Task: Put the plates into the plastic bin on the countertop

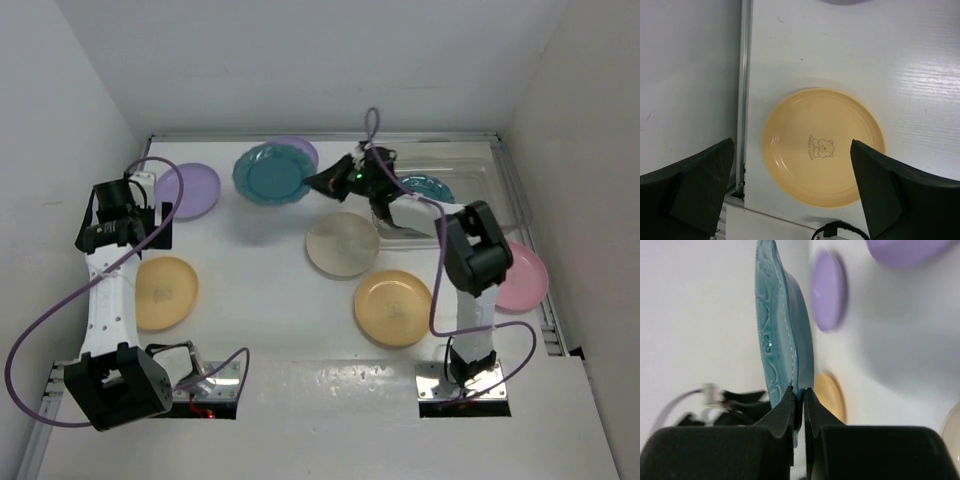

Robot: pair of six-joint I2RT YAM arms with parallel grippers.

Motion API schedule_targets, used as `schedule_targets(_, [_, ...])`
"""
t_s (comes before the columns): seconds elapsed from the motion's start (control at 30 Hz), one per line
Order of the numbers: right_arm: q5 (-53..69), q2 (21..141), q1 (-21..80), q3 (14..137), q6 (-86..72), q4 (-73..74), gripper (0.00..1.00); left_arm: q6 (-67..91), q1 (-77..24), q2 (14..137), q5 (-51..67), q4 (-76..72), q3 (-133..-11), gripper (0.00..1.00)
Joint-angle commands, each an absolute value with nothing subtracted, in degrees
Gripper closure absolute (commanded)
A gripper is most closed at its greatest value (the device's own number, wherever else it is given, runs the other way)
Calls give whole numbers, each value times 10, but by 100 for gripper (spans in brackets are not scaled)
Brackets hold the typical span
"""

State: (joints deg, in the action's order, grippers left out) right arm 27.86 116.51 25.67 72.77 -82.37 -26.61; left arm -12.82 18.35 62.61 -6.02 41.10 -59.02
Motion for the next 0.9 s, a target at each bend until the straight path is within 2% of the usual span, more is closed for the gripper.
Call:
schedule_targets(0.0, [299,1058,181,700,-914,-476,100,-129,175,634,-40,406,-613,0])
schedule_targets(0.2, [231,961,20,524,-926,-486,100,-134,175,640,-40,401,-618,0])
schedule_targets(0.3, [207,910,-44,471,-856,-399,100,-134,175,645,-40,396,-623,0])
schedule_targets(0.47, [146,869,-92,467,-760,-262,100,-140,175,657,-29,390,-628,0])
schedule_targets(0.6, [149,889,-132,466,-750,-250,100,-145,175,663,-29,390,-634,0])
schedule_targets(0.87, [201,948,-120,528,-683,-153,100,-145,170,673,-29,385,-634,0])
